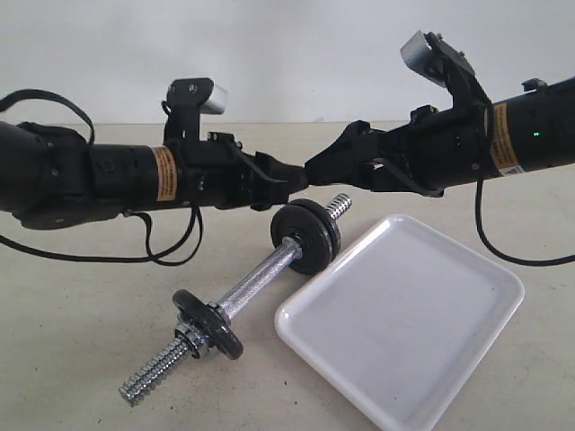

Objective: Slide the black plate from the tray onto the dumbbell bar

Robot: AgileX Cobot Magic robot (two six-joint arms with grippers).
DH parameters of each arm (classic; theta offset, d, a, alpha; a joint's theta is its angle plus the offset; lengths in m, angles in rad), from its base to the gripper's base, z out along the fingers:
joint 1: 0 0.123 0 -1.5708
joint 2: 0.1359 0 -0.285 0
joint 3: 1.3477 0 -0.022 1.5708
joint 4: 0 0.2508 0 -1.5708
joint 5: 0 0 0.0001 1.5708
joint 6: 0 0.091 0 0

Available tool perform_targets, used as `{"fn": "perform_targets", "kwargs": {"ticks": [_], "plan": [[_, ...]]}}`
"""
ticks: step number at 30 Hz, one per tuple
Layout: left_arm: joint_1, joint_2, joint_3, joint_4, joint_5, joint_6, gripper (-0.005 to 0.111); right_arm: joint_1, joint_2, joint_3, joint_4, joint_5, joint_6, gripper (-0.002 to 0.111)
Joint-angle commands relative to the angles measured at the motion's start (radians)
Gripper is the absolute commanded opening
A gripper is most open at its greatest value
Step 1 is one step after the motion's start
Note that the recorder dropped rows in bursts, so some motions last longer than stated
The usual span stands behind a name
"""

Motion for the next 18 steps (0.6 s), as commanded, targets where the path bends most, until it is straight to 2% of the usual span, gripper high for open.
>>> {"fn": "perform_targets", "kwargs": {"ticks": [1, 5, 18], "plan": [[0.018, -0.094, -0.002, 0.003, 0.078, 0.024, 0.047, -0.009, -0.006, -0.005, 0.004, 0.007, -0.010, 0.100], [0.018, -0.163, -0.002, 0.008, 0.159, 0.062, 0.047, -0.009, -0.006, -0.005, 0.010, 0.002, -0.010, 0.100], [0.018, -0.403, -0.002, 0.034, 0.195, 0.062, 0.047, -0.009, -0.032, -0.005, 0.013, -0.072, -0.049, 0.100]]}}
